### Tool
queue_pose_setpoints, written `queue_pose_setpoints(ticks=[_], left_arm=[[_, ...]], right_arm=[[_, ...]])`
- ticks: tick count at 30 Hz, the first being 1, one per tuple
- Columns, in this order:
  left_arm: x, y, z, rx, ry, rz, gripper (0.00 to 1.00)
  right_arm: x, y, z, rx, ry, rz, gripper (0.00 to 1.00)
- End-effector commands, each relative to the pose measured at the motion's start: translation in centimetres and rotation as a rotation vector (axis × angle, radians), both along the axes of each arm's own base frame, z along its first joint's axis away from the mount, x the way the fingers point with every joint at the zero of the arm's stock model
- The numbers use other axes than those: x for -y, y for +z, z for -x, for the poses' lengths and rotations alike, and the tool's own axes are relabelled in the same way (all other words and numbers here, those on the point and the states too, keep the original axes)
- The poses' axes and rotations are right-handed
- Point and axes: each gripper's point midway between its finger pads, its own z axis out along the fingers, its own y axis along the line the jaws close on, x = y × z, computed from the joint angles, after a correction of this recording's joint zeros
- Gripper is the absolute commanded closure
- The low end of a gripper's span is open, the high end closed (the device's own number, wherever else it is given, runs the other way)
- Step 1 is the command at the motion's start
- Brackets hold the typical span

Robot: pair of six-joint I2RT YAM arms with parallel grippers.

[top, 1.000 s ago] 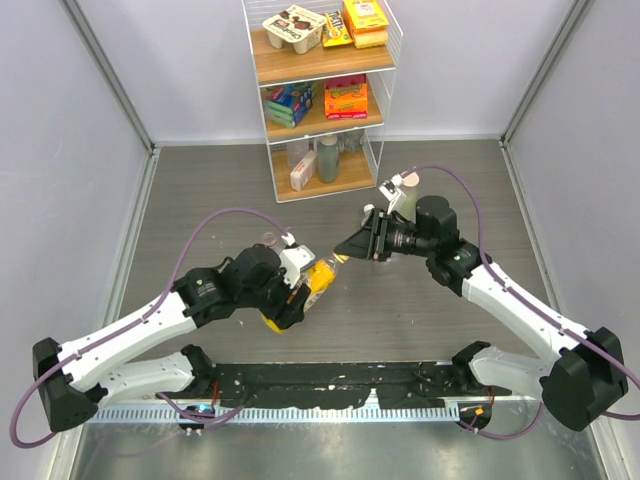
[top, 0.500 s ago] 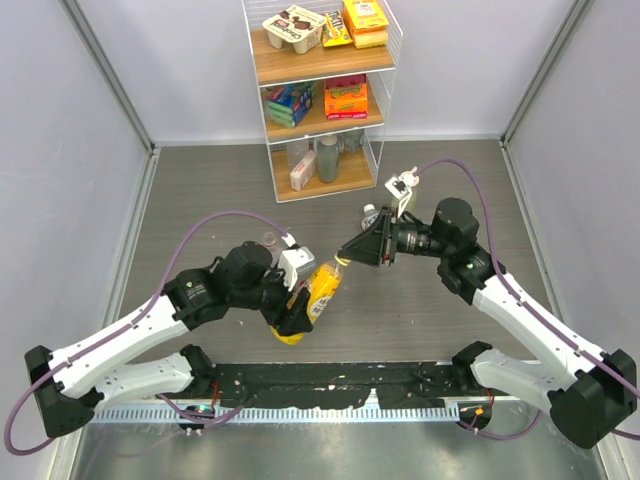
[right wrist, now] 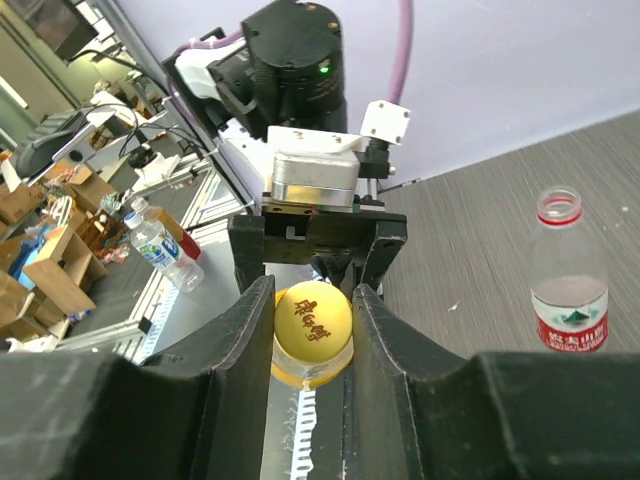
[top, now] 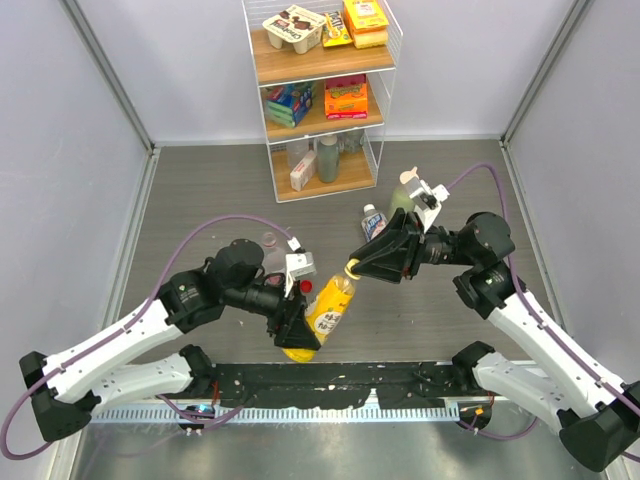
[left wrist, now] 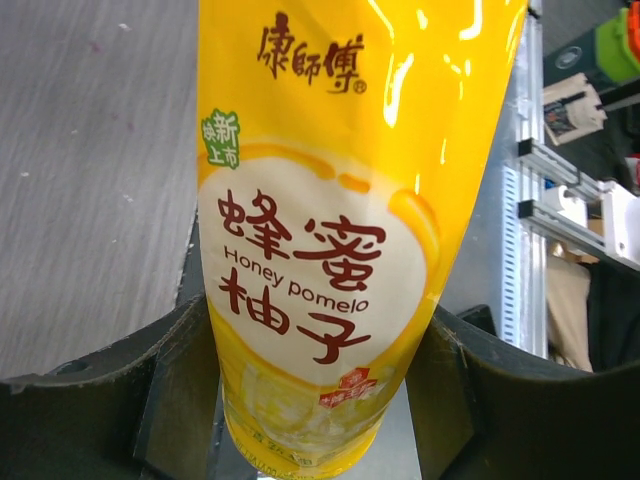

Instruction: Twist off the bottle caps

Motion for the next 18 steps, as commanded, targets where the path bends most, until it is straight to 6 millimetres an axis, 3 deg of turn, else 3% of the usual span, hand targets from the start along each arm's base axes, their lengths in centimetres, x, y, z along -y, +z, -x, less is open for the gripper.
queue_pose_setpoints(ticks=[1,7,18], left_arm=[[0.8,6.5,2.7,0.056,-0.182,0.248,1.0],[0.2,8.3,4.8,0.018,-0.303,0.32,1.0],[-0.5,8.3,6.6,-0.046,-0.419,0.335,1.0]], right_arm=[[0.4,1.4,1.4,0.128,0.044,-0.031,0.98],[1.0,2.9,2.6,0.204,0.066,-0.063,0.98],[1.8,4.5,4.2,0.297,0.083,-0.083,0.98]])
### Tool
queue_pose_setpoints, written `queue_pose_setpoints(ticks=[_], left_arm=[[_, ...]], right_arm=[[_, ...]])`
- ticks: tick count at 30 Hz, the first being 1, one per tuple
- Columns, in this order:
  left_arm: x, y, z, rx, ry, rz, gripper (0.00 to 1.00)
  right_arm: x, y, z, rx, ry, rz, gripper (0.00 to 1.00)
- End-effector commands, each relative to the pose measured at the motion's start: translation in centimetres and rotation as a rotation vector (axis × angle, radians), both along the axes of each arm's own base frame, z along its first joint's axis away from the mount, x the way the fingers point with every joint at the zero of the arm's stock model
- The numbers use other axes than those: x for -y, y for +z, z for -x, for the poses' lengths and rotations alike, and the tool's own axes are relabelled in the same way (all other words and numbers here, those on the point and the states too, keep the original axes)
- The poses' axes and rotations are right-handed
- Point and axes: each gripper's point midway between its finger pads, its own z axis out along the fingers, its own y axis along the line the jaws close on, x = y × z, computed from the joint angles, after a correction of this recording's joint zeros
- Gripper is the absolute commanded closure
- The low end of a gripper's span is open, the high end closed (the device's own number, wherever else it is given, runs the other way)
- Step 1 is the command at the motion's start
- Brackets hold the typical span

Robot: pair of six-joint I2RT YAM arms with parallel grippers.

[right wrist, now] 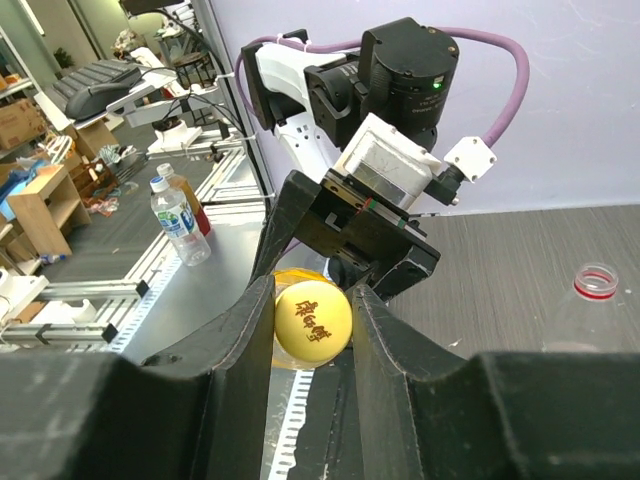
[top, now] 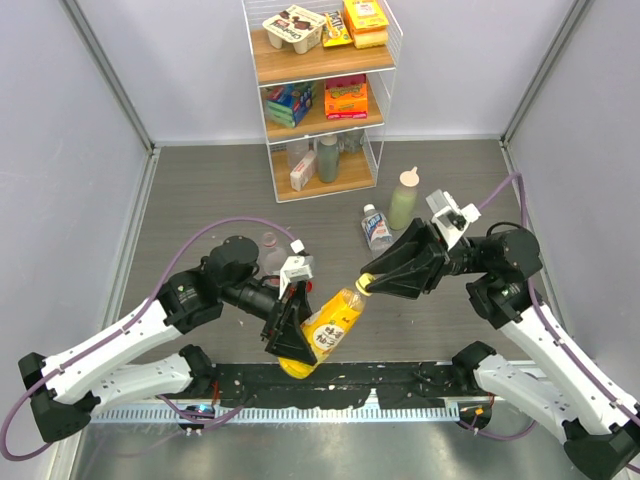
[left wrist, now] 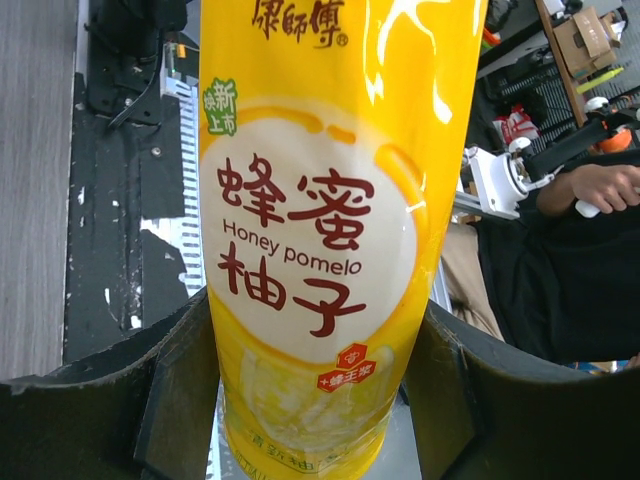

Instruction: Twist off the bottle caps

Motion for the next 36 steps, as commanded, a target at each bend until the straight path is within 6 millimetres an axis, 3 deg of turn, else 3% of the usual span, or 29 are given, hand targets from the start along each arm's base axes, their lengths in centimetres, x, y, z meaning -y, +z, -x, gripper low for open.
queue_pose_setpoints(ticks=[1,11,18,23,27,33,36], left_arm=[[-0.7,4.0,2.3,0.085,-0.177,0.194,1.0],[-1.1,3.7,2.7,0.071,-0.199,0.191,1.0],[-0.8,2.7,2.3,0.059,-0.179,0.157,1.0],[-0.2,1.7,0.8,0.101,-0.083,0.111,1.0],[0.0,0.6,-0.3,0.137,-0.024,0.07,1.0],[0.1,-1.3,-2.0,0.178,0.074,-0.006,1.0],[-0.1,-2.2,-2.8,0.203,0.122,-0.039,1.0]], right_arm=[[0.3,1.1,0.0,0.079,-0.026,-0.018,0.98],[0.8,2.0,0.7,0.131,-0.033,-0.04,0.98],[0.8,2.4,0.0,0.118,-0.086,-0.06,0.96],[0.7,2.6,-1.0,0.08,-0.142,-0.066,0.73],[0.5,2.6,-1.7,0.049,-0.162,-0.062,0.36],[0.3,2.4,-3.1,-0.007,-0.212,-0.054,0.12],[0.2,2.2,-3.7,-0.02,-0.242,-0.055,0.11]])
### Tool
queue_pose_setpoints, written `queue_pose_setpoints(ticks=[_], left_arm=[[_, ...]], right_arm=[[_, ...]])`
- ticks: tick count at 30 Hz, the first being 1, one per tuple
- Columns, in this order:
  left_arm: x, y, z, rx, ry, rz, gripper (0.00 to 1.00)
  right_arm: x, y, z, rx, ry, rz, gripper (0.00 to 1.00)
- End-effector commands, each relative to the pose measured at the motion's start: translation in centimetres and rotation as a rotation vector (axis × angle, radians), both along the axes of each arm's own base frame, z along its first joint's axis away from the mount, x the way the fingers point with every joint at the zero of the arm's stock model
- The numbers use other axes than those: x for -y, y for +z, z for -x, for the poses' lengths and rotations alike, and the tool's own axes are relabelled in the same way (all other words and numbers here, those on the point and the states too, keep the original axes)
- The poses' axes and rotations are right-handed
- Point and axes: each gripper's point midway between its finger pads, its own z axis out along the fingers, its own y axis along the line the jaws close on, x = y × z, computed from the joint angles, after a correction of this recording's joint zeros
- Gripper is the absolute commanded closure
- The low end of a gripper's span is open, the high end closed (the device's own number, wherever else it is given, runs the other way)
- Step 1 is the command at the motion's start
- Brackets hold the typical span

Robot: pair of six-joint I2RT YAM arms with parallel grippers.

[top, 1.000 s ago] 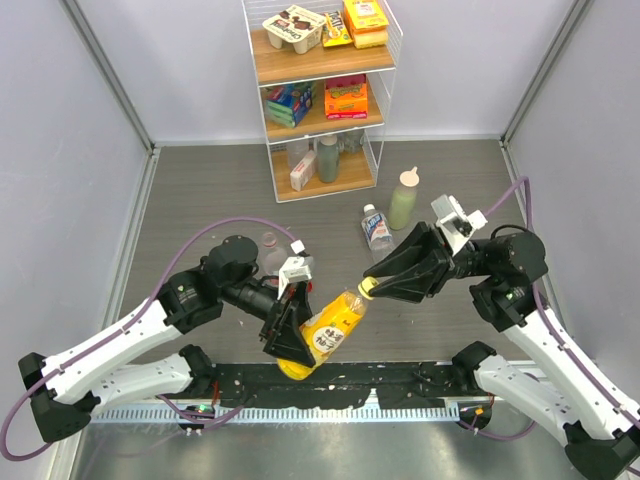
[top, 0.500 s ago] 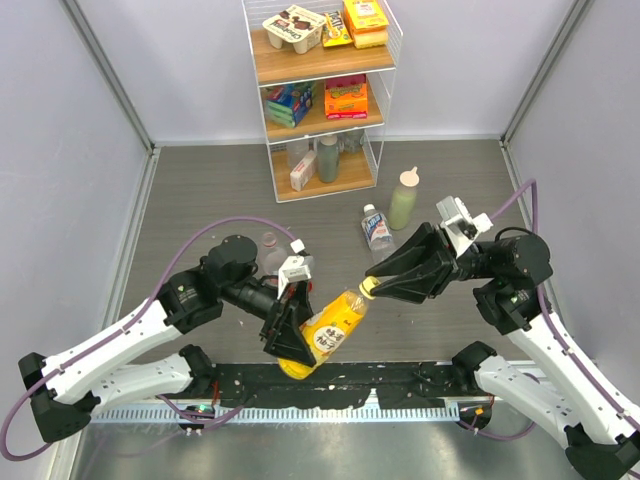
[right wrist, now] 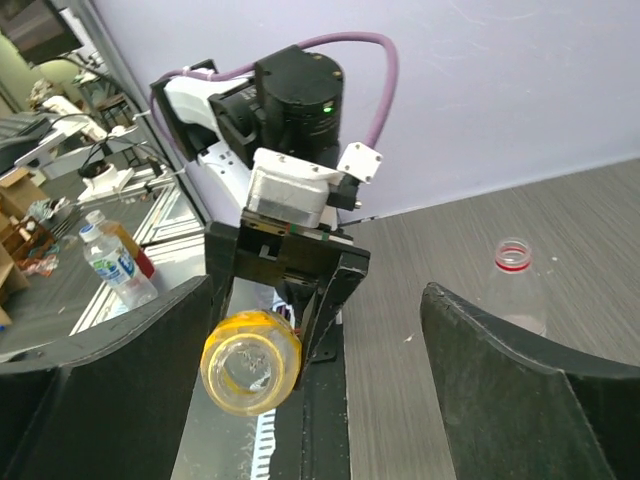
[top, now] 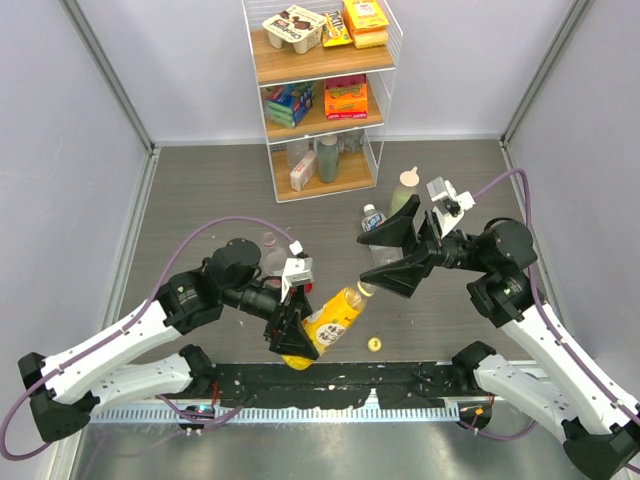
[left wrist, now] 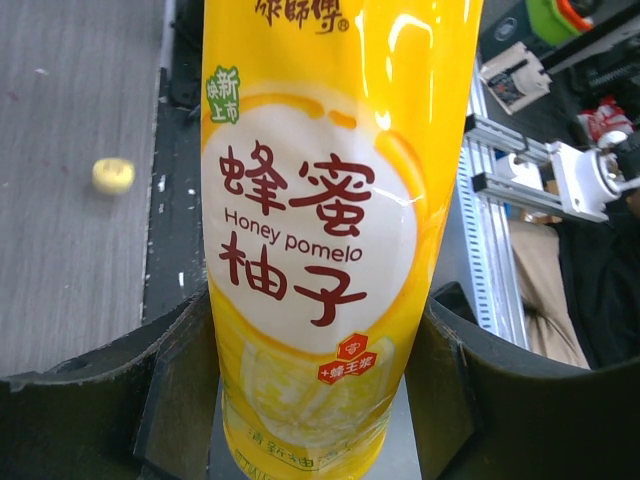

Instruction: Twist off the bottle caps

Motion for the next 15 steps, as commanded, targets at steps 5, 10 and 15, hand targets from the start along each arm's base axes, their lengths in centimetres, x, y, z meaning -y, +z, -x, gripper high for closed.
queue_pose_setpoints(ticks=[5,10,15], left_arm=[[-0.8,-2.4,-3.1,0.124,0.181,-0.079,1.0],[-1.2,-3.3,-4.2,0.153,0.257,-0.103,1.0],[-1.7,-2.7,-5.7,0.201,0.348,-0.103,1.0]], right_arm=[[0.2,1.1,-2.0,-0.011,-0.113,-0.025,0.08],[0.2,0.9,-2.7,-0.04,-0.147,-0.023,0.08],[0.2,0.6,-3.3,-0.066,-0.17,-0.022,0.08]])
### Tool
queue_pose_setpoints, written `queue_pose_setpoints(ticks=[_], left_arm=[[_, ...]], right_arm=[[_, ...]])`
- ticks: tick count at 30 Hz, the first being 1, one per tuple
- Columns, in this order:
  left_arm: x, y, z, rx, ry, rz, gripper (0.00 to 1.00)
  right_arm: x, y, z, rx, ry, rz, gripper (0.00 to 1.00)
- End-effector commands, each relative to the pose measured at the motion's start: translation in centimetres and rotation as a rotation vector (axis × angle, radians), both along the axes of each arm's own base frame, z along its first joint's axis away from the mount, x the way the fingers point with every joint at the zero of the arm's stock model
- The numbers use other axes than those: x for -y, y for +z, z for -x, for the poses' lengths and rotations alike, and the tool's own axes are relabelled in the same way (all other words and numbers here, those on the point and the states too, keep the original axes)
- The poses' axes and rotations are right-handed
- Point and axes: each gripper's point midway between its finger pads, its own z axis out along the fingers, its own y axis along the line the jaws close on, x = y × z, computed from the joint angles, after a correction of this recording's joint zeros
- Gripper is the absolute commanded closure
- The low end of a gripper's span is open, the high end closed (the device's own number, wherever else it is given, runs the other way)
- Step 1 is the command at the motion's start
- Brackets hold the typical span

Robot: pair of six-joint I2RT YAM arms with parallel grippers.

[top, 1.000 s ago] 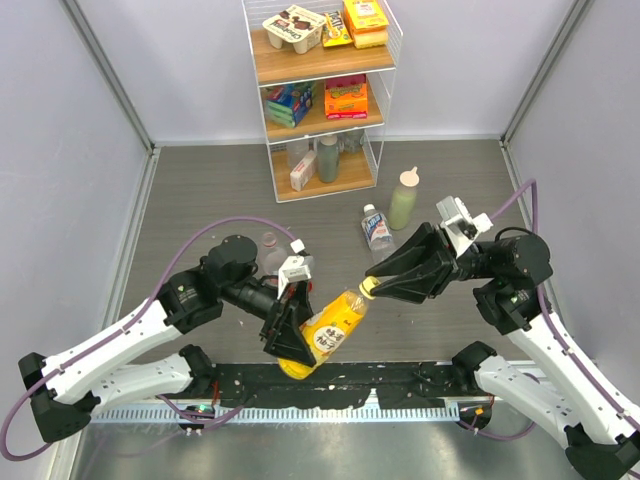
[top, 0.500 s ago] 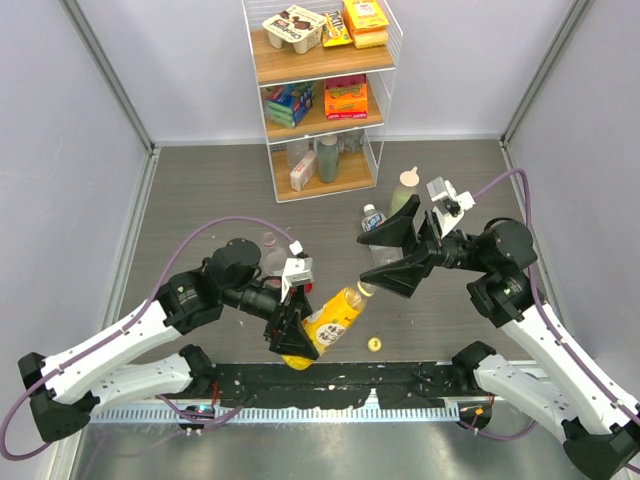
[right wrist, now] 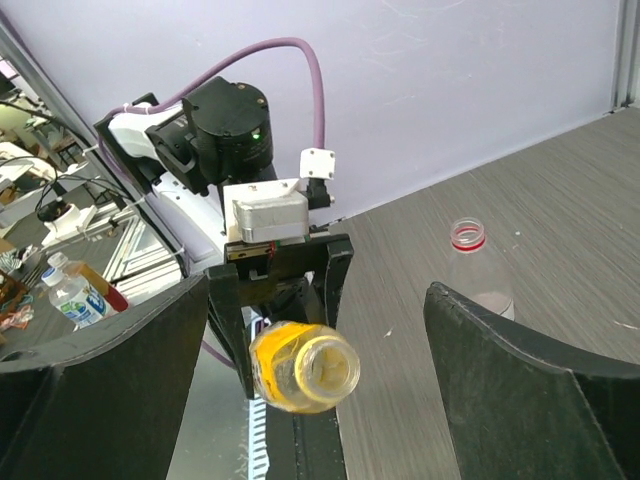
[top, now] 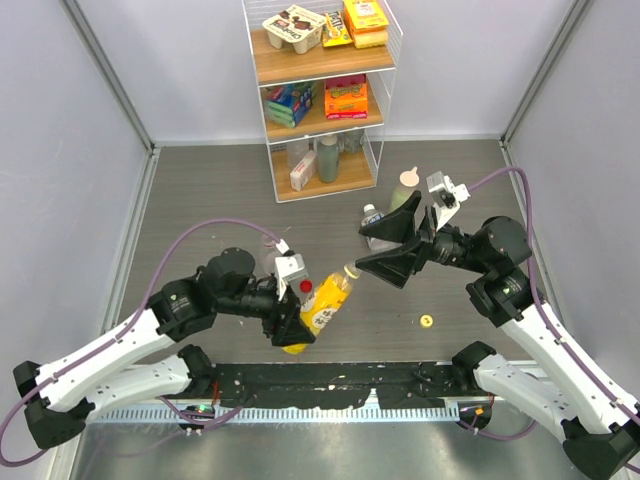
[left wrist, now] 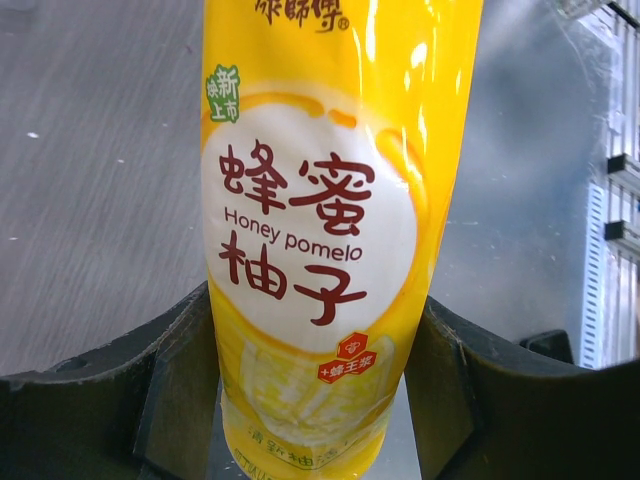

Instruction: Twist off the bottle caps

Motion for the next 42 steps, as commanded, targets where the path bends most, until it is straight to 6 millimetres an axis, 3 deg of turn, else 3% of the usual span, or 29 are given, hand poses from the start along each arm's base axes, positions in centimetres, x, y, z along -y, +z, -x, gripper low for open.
queue_pose_setpoints(ticks=[1,8,22,32,34,35,36,37,38,42], left_arm=[[-0.4,1.4,-2.0,0.106,0.103,0.028,1.0],[-1.1,3.2,-4.2,0.183,0.242,0.076,1.0],[0.8,5.5,-4.3,0.196,0.202,0.184,1.0],[1.3,4.5,-4.4,0.178,0.186,0.154,1.0],[1.3,4.4,-4.4,0.177,0.188,0.152,1.0],[1.3,4.3,-4.4,0.176,0.188,0.151,1.0],[1.3,4.3,-4.4,0.176,0.188,0.15,1.0],[1.3,4.3,-4.4,0.176,0.188,0.151,1.0],[1.2,4.3,-4.4,0.177,0.189,0.151,1.0],[0.9,4.4,-4.5,0.187,0.203,0.152,1.0]], right_arm=[[0.2,1.4,-0.7,0.023,-0.047,-0.027,0.08],[0.0,0.4,-1.9,-0.071,-0.081,-0.055,0.06],[-2.0,0.4,0.3,-0.12,0.143,-0.189,0.08],[-4.3,-0.4,0.6,-0.147,0.196,-0.185,0.35],[-4.7,-0.5,0.6,-0.149,0.206,-0.181,0.49],[-4.9,-0.6,0.6,-0.159,0.211,-0.173,0.64],[-5.1,-0.7,0.6,-0.157,0.219,-0.168,0.72],[-5.2,-0.8,0.6,-0.162,0.218,-0.164,0.9],[-5.3,-1.0,0.5,-0.166,0.219,-0.158,0.98],[-5.2,-1.2,0.4,-0.16,0.205,-0.151,0.98]])
